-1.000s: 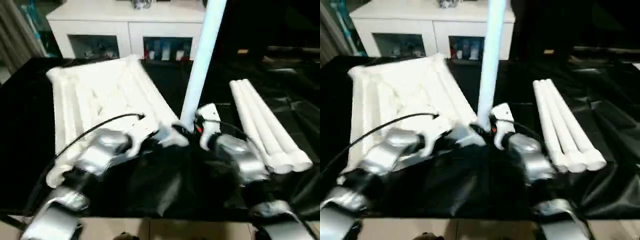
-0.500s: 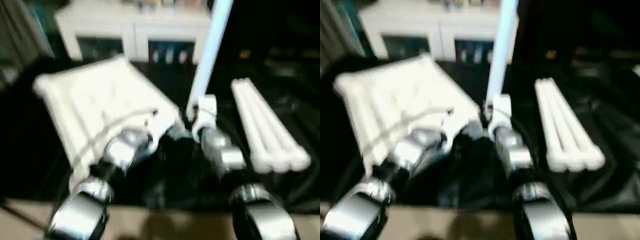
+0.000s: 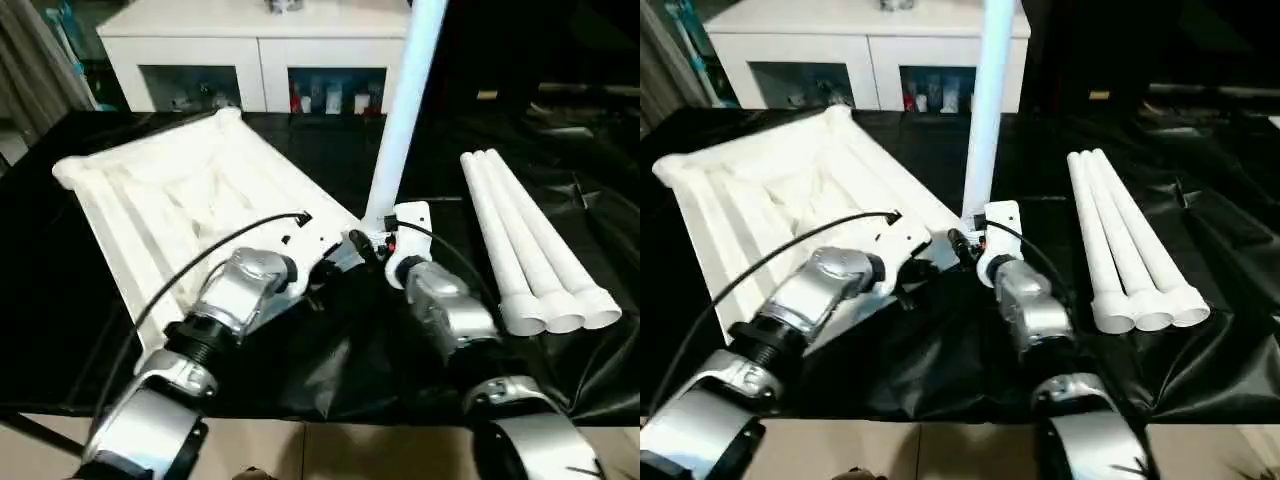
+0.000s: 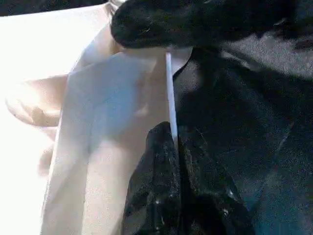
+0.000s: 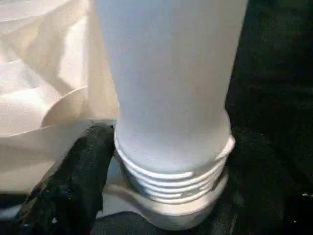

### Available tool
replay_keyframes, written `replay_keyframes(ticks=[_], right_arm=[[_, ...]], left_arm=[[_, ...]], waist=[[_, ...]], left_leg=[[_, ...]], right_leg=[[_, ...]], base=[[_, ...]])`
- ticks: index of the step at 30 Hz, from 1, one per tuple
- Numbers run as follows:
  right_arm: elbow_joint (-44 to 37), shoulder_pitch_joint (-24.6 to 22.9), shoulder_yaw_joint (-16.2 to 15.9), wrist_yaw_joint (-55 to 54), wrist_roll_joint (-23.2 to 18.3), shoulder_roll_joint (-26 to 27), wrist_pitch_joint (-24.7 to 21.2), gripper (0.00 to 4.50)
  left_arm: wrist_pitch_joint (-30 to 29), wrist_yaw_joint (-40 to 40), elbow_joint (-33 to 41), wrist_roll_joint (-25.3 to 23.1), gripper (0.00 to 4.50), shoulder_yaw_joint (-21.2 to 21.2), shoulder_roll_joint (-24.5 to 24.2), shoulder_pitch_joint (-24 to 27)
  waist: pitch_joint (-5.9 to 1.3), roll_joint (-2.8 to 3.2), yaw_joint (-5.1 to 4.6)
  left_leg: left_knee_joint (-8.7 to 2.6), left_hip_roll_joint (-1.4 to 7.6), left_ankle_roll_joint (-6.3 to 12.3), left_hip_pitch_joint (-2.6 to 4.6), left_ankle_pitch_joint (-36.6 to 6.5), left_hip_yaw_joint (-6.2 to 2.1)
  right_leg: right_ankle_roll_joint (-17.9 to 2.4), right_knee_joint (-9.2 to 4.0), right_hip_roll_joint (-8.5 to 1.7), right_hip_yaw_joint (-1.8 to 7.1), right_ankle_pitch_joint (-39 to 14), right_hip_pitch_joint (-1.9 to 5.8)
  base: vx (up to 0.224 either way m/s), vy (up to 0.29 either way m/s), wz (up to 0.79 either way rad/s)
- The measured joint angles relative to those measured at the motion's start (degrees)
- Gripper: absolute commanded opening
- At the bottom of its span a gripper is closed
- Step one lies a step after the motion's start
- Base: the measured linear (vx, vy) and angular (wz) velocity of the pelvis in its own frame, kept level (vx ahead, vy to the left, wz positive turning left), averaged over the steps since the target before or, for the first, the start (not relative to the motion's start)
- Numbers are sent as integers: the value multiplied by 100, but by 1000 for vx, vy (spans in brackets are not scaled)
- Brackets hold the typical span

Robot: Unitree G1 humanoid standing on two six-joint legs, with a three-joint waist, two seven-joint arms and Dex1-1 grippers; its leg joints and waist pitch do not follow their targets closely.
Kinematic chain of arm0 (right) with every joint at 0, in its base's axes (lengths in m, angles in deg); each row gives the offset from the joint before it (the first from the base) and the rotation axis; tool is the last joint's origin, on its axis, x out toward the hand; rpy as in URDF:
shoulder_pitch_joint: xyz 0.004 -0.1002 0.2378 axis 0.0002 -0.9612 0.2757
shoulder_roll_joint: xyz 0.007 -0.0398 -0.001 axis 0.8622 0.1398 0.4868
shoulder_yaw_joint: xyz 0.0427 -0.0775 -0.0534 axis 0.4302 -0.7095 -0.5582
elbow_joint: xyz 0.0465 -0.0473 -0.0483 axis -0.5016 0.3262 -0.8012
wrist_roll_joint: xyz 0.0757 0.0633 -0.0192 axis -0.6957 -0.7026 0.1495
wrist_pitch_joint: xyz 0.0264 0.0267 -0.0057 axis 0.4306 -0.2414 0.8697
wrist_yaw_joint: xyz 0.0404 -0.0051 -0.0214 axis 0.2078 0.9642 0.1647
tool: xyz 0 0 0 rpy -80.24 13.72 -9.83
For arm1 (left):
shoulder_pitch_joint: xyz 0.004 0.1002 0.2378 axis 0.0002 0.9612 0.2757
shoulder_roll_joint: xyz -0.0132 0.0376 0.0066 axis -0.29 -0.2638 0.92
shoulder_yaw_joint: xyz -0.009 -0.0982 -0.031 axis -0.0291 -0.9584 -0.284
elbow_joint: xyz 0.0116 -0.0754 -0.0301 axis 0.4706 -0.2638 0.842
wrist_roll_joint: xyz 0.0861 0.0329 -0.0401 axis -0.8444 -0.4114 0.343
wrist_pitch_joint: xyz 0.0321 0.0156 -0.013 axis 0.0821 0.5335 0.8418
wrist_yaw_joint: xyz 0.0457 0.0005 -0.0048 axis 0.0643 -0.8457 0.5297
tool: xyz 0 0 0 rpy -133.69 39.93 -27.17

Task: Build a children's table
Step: Rotate leg to tighten

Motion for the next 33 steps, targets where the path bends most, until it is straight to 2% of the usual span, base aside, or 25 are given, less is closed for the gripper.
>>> replay_keyframes(ticks=[6,9,15,19,27,33], right_arm=[[-1091,-564,-448,1693,-69,-875,-53,375],[-1377,-752,-634,2448,-190,-1170,7,375],[-1553,-841,-902,3171,-218,-1389,108,375],[-1573,-841,-1055,3424,-147,-1498,180,375],[-1432,-806,-1065,3513,-34,-1491,329,375],[-1324,-761,-1059,3588,-74,-1397,325,313]], left_arm=[[327,952,750,179,0,79,-636,494],[451,1489,1097,320,0,155,-988,696],[477,2012,1514,465,0,231,-1321,953],[477,2188,1593,503,0,234,-1407,1001],[450,2209,1636,506,0,238,-1435,1007],[445,2208,1636,507,0,231,-1434,1007]], waist=[[2,-2,20],[2,-3,37],[8,-13,30],[11,-18,40],[14,-21,36],[14,-21,34]], left_leg=[[1,-1,38,-45,-24,19],[10,-1,43,-80,-24,30],[19,7,46,-79,-22,91],[27,7,48,-81,-22,94],[31,8,49,-82,-22,95],[40,10,51,-82,-23,95]], right_leg=[[0,-40,-4,4,0,-30],[0,-34,-12,3,0,-63],[0,-22,-35,12,0,-69],[-1,-20,-37,15,1,-67],[-1,-13,-37,14,1,-70],[-1,-5,-37,14,1,-70]], base=[[0,0,0],[0,0,0],[0,0,0],[0,0,0],[0,0,0],[0,0,0]])
